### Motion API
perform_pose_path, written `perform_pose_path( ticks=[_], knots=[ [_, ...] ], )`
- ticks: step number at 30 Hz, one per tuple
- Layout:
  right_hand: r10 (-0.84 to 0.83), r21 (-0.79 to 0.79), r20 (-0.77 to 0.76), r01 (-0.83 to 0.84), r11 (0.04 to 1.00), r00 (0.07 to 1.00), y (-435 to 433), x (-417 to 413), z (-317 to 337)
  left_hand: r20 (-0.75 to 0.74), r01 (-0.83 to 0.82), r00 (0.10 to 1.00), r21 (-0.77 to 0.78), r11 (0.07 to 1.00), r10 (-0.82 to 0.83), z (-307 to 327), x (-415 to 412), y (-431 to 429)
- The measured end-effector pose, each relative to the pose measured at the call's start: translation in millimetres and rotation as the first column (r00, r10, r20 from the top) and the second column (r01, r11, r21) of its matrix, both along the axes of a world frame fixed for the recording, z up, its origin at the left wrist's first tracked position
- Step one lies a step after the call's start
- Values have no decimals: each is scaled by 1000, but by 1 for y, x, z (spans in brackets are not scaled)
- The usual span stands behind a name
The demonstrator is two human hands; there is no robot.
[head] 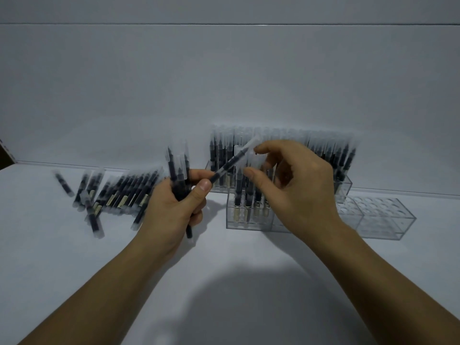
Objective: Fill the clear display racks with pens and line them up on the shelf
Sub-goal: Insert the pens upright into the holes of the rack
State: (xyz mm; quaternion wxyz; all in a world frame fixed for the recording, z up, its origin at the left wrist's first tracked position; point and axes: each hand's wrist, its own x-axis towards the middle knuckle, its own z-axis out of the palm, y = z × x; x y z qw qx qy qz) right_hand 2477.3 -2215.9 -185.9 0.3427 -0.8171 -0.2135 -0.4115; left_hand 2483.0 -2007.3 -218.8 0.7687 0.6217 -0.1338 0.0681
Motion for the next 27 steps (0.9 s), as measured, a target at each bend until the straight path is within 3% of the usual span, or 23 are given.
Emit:
perform_pose_path(
  ticks=[4, 8, 15, 21, 27],
  knots=[
    [259, 400, -177, -171, 900, 949, 4, -11, 4, 9, 10, 1000, 21, 1000, -10, -2, 1, 0],
    [370, 543, -196, -214, 812, 908, 9, -11, 5, 21, 36, 999, 60, 998, -37, -3, 2, 0],
    [433, 628, -195, -228, 744, 880, 8, -10, 6, 53, 75, 995, 120, 990, -82, -4, -1, -1],
    [370, 663, -118, -204, 720, 921, 2, -11, 18, -25, 71, 997, -11, 997, -72, -7, 2, -3],
    [239, 600, -74, -148, 786, 968, -13, -6, 23, 103, -21, 995, 200, 979, 1, -9, -3, -10]
  ],
)
